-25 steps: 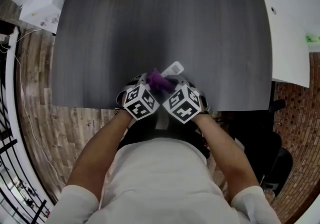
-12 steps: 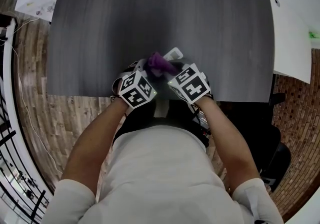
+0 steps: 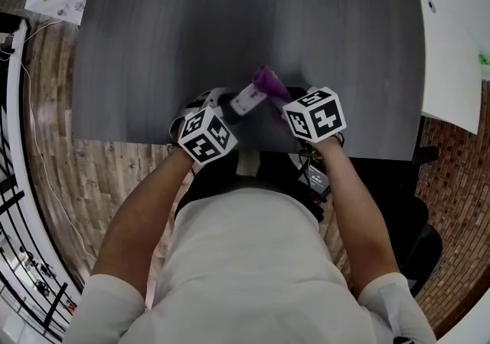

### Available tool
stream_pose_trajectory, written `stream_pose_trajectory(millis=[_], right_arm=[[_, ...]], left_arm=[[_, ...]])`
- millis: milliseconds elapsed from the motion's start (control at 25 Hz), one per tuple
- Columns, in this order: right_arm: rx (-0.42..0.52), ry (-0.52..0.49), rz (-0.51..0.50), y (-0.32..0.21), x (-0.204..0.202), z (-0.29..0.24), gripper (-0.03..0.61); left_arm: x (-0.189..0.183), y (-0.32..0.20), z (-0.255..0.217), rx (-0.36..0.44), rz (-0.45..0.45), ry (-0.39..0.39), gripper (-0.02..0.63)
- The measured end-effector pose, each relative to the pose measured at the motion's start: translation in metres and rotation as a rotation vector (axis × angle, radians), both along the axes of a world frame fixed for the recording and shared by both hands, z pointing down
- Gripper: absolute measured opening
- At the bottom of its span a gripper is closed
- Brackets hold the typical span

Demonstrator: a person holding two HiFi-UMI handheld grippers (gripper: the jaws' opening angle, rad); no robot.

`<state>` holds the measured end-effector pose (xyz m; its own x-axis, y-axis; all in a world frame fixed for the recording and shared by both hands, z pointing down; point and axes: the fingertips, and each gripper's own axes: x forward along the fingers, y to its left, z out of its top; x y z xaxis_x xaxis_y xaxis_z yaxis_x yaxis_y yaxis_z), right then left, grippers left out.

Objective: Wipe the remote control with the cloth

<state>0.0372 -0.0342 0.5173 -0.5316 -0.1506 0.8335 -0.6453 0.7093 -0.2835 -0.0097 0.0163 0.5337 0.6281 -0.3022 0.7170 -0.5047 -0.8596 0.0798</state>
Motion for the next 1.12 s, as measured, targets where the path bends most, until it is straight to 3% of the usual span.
stream_pose_trajectory(millis=[200,360,520,640,760,880,1120], right_arm=[[0.081,0.223,0.132,-0.037,0.068,0.014,0.086],[0.125,0.210,0.225,-0.048,0.091,0.002,0.086],[0.220,0.094,0.113,-0.027,0.033,-0.033,0.086],[0.220,0.015,-0.102,0.020,-0.037,-0.037,0.086],[0.190,0.022,-0.256,0.053,-0.071,-0.016,0.086],[0.148,0.012,-0.241,0.052,-0.065,-0.005,0.086],[0.164,0.012,-0.214,0.037,-0.054,-0.009,0.086]], left_arm=[[-0.003,0.001,0.001,-0.004,-0.003,0.000,0.250],[-0.002,0.000,0.000,-0.002,-0.004,0.000,0.250],[-0.003,0.001,0.001,-0.002,-0.006,0.000,0.250],[-0.003,0.001,0.001,-0.006,-0.006,0.000,0.250],[-0.002,0.002,0.001,-0.008,-0.004,0.000,0.250],[-0.001,0.002,0.002,-0.014,0.000,0.002,0.247],[-0.001,-0.001,0.000,-0.084,-0.012,0.048,0.245]])
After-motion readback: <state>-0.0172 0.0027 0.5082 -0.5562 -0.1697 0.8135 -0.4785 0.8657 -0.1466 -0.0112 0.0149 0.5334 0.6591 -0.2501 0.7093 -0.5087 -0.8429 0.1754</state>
